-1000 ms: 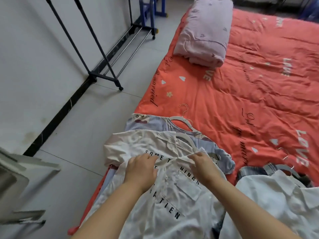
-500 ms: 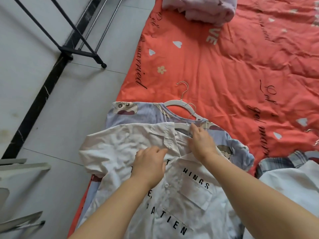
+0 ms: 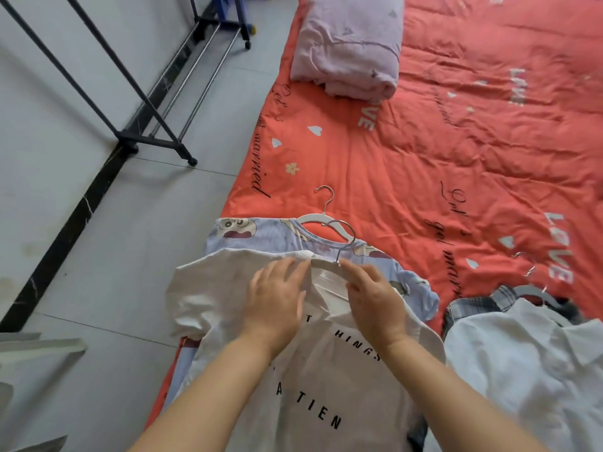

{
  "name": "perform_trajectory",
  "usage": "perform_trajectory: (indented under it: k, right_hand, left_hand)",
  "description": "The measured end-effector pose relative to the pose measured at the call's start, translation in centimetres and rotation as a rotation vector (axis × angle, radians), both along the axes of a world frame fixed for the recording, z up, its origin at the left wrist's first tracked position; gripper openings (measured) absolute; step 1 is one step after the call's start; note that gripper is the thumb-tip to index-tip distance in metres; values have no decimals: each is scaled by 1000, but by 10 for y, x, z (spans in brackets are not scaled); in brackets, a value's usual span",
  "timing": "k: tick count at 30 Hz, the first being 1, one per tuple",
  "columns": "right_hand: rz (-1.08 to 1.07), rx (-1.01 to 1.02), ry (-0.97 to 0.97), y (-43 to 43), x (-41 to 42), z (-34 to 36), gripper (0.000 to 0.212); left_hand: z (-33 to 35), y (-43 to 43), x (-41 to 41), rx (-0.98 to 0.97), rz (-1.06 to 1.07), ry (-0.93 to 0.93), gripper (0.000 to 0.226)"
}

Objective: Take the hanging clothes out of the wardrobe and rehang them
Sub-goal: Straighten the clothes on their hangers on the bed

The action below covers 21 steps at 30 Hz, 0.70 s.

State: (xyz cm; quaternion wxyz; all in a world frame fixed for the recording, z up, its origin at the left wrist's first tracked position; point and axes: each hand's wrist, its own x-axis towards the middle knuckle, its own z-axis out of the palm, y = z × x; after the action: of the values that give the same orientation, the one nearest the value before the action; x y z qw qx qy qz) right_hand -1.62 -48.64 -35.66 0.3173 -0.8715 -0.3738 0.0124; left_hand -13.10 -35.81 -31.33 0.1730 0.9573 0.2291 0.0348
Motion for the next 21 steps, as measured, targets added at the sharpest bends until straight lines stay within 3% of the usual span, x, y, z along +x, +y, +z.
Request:
perform_trajectory:
  k: [3,9,21]
  right_hand:
    - [-39,78,-72,-18,-22,38,35]
    - [-87,219,-263,-61,-83,117,34]
    - [-195,322,-458,-157,-230,249,37]
  left_hand:
    - [32,-4,-11,119,1,-117,53]
    - [95,-31,-53,183,-120,-286,47]
    - [209,-110,-177,123,-298,-710,38]
